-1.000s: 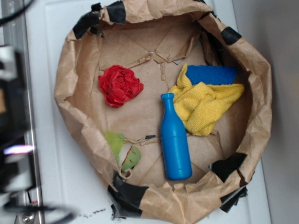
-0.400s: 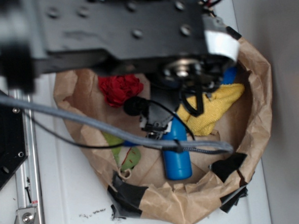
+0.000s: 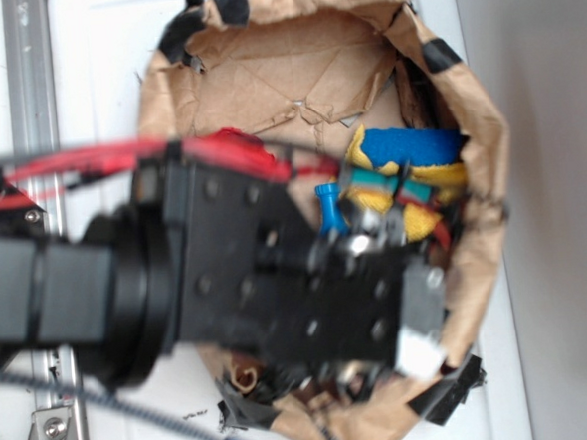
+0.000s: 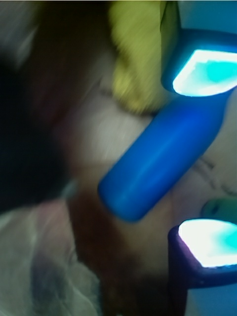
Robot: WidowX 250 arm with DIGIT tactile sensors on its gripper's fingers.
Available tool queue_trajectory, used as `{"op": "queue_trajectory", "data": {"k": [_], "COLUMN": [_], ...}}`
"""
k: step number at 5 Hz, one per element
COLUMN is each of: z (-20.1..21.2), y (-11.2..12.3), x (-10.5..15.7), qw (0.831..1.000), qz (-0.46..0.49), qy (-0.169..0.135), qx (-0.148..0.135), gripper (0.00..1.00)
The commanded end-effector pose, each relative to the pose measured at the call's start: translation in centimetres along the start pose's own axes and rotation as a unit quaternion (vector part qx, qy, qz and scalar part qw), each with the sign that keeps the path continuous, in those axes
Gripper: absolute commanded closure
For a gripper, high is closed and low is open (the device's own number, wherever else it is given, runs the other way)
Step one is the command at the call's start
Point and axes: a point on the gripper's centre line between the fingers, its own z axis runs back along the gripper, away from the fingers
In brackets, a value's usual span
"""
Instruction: Grab the blue bottle.
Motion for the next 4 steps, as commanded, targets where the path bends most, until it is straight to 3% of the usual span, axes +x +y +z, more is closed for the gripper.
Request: {"op": "queue_trajectory", "data": {"k": [1, 2, 3, 4], "z": [-2.9, -4.2, -2.5, 2.4], "y": [-3.3, -1.9, -0.9, 1.0], "x": [1.2, -0.8, -1.4, -1.5], "qw": [0.996, 1.000, 0.999, 0.994], "qz": [-0.085, -0.026, 0.023, 0.086], "qy": [-0.006, 0.007, -0.012, -0.005], "qx": [0.012, 0.006, 0.022, 0.071], "gripper": [0.00, 1.00, 1.00, 1.00]}}
